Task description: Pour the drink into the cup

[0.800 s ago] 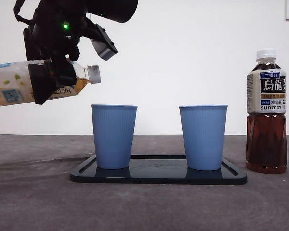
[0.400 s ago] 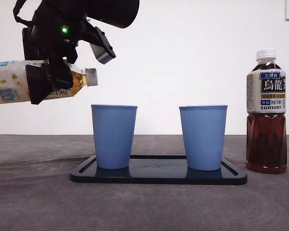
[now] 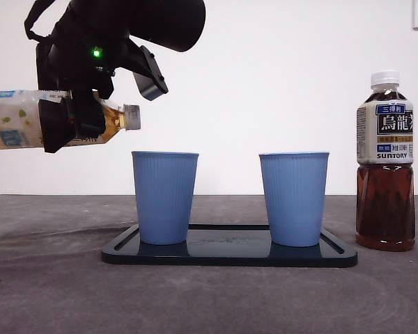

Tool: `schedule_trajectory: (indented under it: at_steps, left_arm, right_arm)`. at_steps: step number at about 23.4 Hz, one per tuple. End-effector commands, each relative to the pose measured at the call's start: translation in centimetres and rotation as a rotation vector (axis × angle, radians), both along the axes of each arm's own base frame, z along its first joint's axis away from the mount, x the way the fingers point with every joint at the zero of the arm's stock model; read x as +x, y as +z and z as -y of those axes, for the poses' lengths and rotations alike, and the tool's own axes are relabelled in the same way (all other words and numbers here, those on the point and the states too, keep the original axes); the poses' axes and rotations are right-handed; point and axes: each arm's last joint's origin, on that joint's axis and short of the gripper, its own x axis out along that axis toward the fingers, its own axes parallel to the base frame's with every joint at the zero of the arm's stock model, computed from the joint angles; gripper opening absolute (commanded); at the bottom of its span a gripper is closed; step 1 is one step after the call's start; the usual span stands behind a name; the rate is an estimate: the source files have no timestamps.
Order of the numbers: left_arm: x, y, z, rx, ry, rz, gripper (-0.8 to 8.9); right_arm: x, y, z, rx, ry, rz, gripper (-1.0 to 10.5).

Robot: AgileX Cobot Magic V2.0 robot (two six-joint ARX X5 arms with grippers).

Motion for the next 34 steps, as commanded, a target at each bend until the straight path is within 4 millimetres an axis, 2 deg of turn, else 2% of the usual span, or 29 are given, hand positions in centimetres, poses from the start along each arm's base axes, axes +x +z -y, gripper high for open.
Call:
schedule_trajectory:
  at_steps: [1, 10, 23, 28, 34]
  left_arm:
    - [0.3, 0.6, 0.7, 0.013, -0.010, 0.044, 2.48]
    - [0.5, 1.7, 1.1, -0.003, -0.015, 0.086, 2.48]
    - [-0.1, 1.8, 1.8, -0.029, -0.018, 0.109, 2.48]
    - [-0.4, 2.2, 1.7, -0.118, 0.034, 0.136, 2.47]
    - [-1.3, 4.5, 0.9, -0.344, 0.072, 0.139, 2.47]
  right_arm:
    - [-0.2, 0.5, 0.0, 0.004, 0.004, 0.019, 4.7]
    - [-0.2, 0.5, 0.0, 0.004, 0.004, 0.018, 4.7]
    - [-0.2, 0.4, 0.0, 0.001, 0.002, 0.008, 4.7]
    - [-0.2, 0.4, 0.0, 0.001, 0.003, 0.008, 4.7]
    - [-0.2, 0.4, 0.0, 0.000, 0.003, 0.008, 4.7]
